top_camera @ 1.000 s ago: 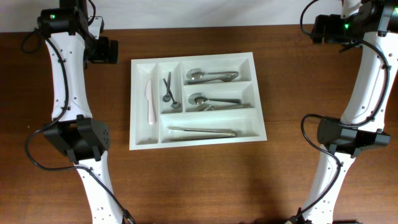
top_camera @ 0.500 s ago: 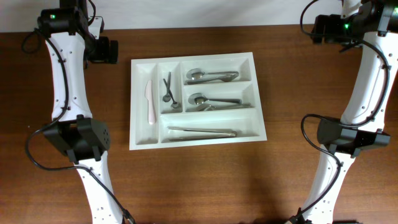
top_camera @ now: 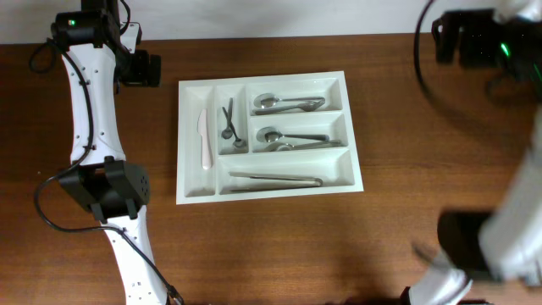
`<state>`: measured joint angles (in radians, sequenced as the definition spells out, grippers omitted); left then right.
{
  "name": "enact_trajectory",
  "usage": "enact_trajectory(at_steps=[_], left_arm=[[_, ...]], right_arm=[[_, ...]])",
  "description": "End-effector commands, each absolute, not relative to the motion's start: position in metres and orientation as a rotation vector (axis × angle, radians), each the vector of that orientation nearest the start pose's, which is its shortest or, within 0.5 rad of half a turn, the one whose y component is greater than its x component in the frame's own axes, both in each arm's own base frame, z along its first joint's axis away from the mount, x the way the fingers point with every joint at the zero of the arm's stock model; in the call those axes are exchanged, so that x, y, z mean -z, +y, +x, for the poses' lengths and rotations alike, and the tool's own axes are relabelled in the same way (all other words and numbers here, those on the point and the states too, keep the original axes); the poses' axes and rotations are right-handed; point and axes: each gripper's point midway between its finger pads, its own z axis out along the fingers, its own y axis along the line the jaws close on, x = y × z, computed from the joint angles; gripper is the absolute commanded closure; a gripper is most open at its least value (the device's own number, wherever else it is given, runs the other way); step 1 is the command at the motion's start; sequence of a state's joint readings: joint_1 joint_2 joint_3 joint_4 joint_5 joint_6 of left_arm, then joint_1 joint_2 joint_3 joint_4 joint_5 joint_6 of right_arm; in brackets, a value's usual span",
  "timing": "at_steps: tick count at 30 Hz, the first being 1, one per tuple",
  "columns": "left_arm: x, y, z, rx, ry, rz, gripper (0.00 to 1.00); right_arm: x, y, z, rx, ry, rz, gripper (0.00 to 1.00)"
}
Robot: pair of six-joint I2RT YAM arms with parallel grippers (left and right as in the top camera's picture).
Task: Pack container
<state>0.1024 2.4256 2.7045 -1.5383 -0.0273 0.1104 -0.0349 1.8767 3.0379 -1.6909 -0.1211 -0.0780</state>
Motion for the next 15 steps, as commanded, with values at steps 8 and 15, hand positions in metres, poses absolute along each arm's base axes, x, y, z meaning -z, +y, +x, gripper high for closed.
enact_trajectory(at_steps=[8, 15], left_arm=[[-0.181, 0.06, 0.511, -0.09, 2.823, -0.019, 0.01], [-0.181, 0.06, 0.511, -0.09, 2.823, -0.02, 0.01]], right_arm=[[-0.565, 0.033, 0.195, -0.105, 1.81, -0.206, 0.01], [-0.542, 0.02, 0.121, -0.02, 1.785, -0.218, 0.01]])
